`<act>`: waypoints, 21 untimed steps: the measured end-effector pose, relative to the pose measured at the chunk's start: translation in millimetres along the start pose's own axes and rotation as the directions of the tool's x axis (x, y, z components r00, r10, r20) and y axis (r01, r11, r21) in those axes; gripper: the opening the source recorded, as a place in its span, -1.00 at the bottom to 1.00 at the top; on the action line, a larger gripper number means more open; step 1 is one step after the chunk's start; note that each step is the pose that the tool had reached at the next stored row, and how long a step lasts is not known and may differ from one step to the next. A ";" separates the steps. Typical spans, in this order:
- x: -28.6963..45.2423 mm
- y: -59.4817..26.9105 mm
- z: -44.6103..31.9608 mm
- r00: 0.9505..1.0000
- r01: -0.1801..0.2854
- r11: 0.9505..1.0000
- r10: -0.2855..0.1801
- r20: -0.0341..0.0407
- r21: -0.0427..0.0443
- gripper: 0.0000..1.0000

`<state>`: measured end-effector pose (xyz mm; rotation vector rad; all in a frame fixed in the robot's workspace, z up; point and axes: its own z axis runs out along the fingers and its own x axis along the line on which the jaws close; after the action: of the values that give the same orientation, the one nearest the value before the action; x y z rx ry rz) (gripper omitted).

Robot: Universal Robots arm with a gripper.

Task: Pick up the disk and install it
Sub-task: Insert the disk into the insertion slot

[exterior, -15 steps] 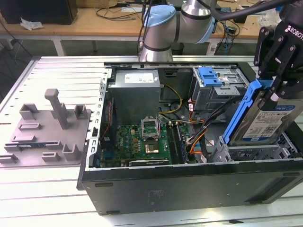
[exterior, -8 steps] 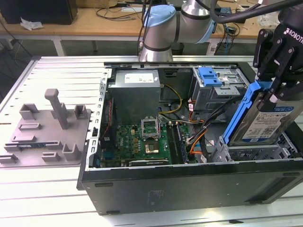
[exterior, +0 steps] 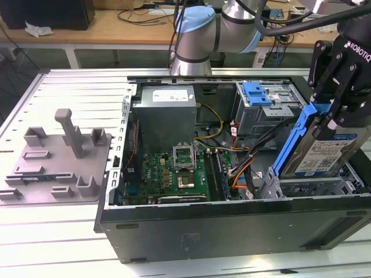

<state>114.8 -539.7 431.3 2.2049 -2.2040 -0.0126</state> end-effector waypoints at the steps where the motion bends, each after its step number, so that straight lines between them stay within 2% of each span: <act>1: 0.0 0.0 0.6 1.000 0.000 1.000 0.000 0.000 0.000 -0.27; 21: -0.2 -0.3 15.7 1.000 0.000 1.000 0.000 0.000 0.000 -0.27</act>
<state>114.8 -539.7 415.6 2.2049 -2.2041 -0.0124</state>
